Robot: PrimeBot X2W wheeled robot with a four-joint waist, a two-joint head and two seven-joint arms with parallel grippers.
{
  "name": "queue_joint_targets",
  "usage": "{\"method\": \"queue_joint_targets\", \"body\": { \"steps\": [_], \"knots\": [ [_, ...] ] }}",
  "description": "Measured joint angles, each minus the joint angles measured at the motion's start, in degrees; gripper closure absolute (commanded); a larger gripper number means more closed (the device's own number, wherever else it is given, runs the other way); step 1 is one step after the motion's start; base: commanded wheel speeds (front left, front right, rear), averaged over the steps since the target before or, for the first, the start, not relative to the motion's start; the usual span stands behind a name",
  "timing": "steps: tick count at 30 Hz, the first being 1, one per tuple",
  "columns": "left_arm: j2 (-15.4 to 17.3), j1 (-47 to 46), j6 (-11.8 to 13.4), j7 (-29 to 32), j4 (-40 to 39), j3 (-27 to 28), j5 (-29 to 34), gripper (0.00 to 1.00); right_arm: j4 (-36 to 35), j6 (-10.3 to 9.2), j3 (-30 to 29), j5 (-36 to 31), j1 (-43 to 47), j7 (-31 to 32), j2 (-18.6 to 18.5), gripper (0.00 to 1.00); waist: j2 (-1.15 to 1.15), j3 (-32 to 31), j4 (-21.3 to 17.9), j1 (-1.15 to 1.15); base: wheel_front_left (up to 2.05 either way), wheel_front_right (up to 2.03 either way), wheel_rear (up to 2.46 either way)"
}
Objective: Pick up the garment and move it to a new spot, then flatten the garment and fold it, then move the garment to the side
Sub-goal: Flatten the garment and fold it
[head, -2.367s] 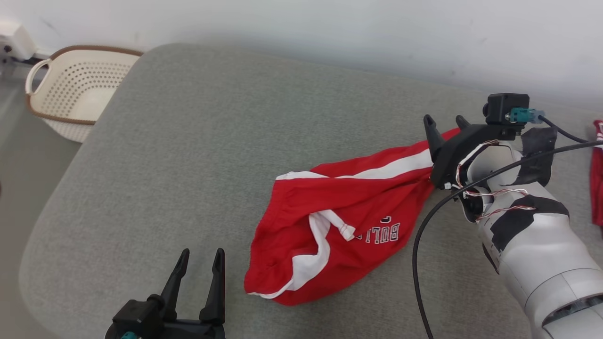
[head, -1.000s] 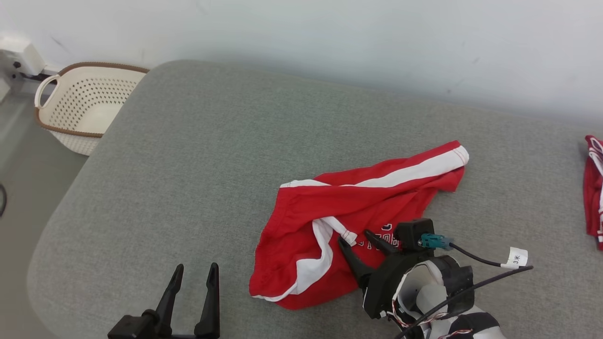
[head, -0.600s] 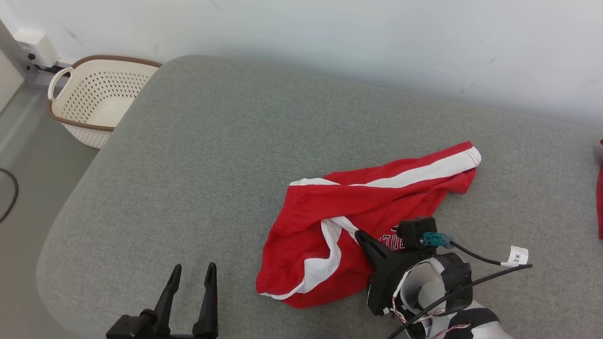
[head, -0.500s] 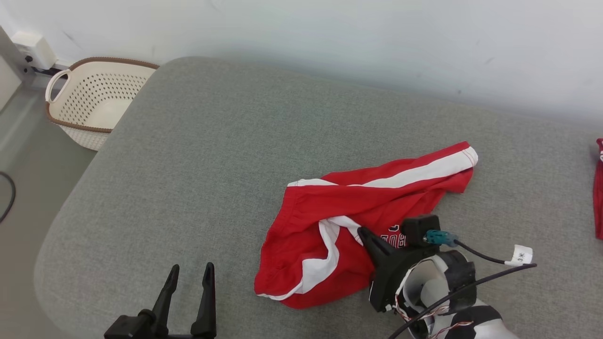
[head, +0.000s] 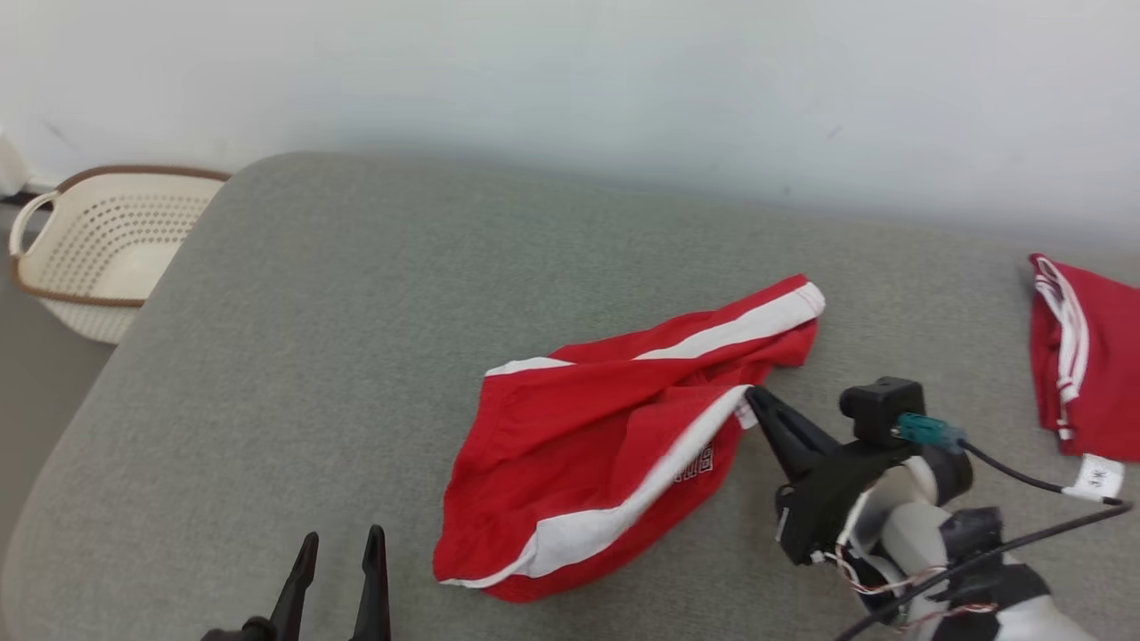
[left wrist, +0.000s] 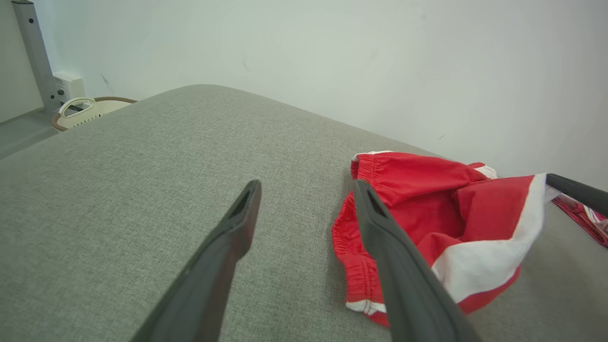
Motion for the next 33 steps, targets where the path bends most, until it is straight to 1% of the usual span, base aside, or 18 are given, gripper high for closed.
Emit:
{"method": "queue_joint_targets", "body": {
  "steps": [4,6,9,13,17,18,19,20,25,27,30,33],
  "knots": [
    [0.0,1.1,0.4,0.0,-0.4,0.4,-0.1,0.0,-6.9,0.0,-2.8,-1.3,3.9,3.0,-4.4,1.0,0.0,-0.7,-2.2,0.0,0.0,0.0,0.0],
    [0.0,1.6,0.4,0.0,-0.7,0.6,-0.3,0.0,-11.2,0.0,-4.8,-1.2,7.1,5.4,-6.4,1.0,0.0,-0.9,-3.4,0.0,0.0,0.0,0.0],
    [0.0,1.9,0.6,0.0,-0.8,1.2,-0.4,0.0,-18.4,0.0,-7.7,-3.2,11.9,9.1,-9.4,1.0,0.0,-1.1,-5.1,0.0,0.0,0.0,0.0],
    [0.0,1.9,0.9,0.0,-1.1,1.7,-0.4,0.0,-27.9,0.0,-12.3,-7.0,19.8,15.1,-11.2,1.0,0.0,-1.0,-7.2,0.0,0.0,0.0,0.0],
    [0.0,2.0,1.0,0.0,-1.5,1.7,-0.5,0.0,-36.6,0.0,-17.6,-11.2,27.9,21.5,-11.0,1.0,0.0,-0.9,-9.0,0.0,0.0,0.0,0.0],
    [0.0,2.0,1.1,0.0,-1.5,1.8,-0.5,0.0,-38.1,0.0,-19.0,-11.4,30.0,23.1,-10.4,0.96,0.0,-0.8,-9.4,0.0,0.0,0.0,0.0],
    [0.0,2.0,1.2,0.0,-1.5,1.7,-0.5,0.0,-39.1,0.0,-20.4,-11.7,31.9,24.6,-9.8,0.2,0.0,-0.8,-9.7,0.0,0.0,0.0,0.0],
    [0.0,2.0,1.2,0.0,-1.5,1.7,-0.5,0.0,-40.2,0.01,-21.5,-12.9,33.6,25.7,-9.5,0.0,0.0,-0.8,-10.0,0.0,0.0,0.0,0.0],
    [0.0,2.1,1.0,0.0,-1.1,1.8,-0.5,0.0,-45.0,0.01,-27.4,-13.5,38.0,27.6,-5.3,0.0,0.0,-1.1,-10.5,0.0,0.0,0.0,0.0],
    [0.0,2.1,0.9,0.0,-1.0,1.9,-0.5,0.0,-46.4,0.01,-29.5,-14.3,38.7,27.5,-4.2,0.0,0.0,-1.3,-10.4,0.01,0.0,0.0,0.0],
    [0.0,2.2,0.9,0.0,-1.0,2.2,-0.4,0.0,-47.8,0.01,-32.5,-15.2,39.4,26.6,-1.9,0.0,0.0,-1.9,-10.3,0.01,0.0,0.0,0.0],
    [0.0,3.2,0.9,0.0,-1.1,2.6,-0.3,0.0,-48.4,0.01,-36.5,-16.3,39.5,23.7,0.8,0.0,0.0,-2.5,-10.2,0.0,0.0,0.0,0.0]
  ]
}}
